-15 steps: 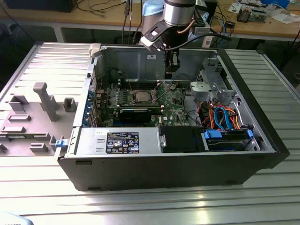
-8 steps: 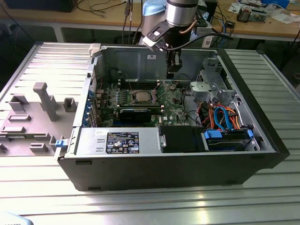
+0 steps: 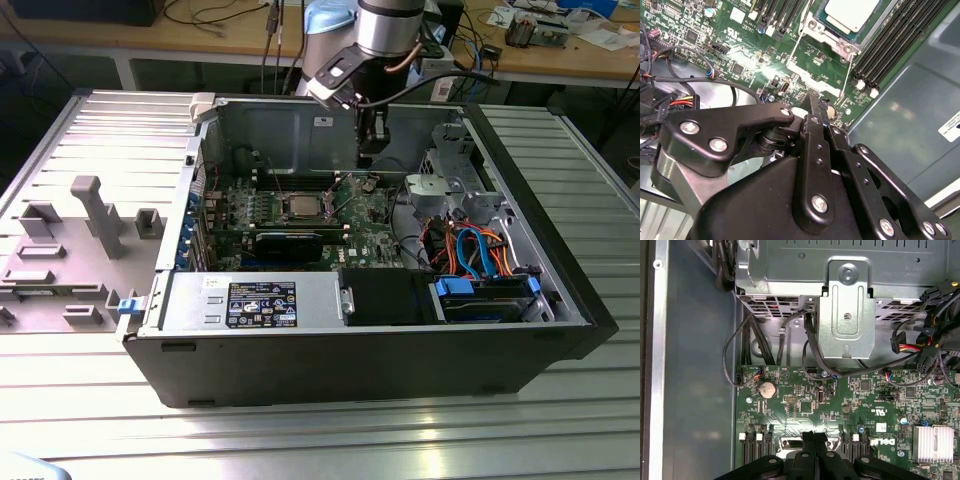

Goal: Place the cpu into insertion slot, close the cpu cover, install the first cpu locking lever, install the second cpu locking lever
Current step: 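Close the cpu cover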

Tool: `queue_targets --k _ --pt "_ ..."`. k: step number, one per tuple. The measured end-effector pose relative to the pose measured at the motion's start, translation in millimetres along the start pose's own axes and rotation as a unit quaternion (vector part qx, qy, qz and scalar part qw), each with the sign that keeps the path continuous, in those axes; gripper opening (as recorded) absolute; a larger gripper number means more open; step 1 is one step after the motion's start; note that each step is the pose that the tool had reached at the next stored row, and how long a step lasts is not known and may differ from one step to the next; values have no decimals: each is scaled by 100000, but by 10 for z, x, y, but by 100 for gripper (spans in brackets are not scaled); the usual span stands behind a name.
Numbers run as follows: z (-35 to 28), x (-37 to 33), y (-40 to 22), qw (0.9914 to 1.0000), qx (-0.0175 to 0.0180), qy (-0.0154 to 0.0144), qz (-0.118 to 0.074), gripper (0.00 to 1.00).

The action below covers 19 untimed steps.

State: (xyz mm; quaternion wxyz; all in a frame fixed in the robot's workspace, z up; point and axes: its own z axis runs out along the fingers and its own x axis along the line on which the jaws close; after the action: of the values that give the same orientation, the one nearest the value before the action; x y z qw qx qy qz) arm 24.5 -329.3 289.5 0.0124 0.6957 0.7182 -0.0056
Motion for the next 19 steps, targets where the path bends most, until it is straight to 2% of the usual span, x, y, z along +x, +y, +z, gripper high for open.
queue_targets --k 6,7,8,10,11,19 --pt "10 28 23 100000 3 -46 -5 11" --pt "13 44 32 100000 2 -46 -3 11" --pt "22 122 68 100000 1 -51 -101 11" --pt "149 130 80 99995 43 -158 -965 11" --pt "177 131 87 99982 23 -218 -1870 11" --pt "214 131 114 99983 22 -220 -1857 11"
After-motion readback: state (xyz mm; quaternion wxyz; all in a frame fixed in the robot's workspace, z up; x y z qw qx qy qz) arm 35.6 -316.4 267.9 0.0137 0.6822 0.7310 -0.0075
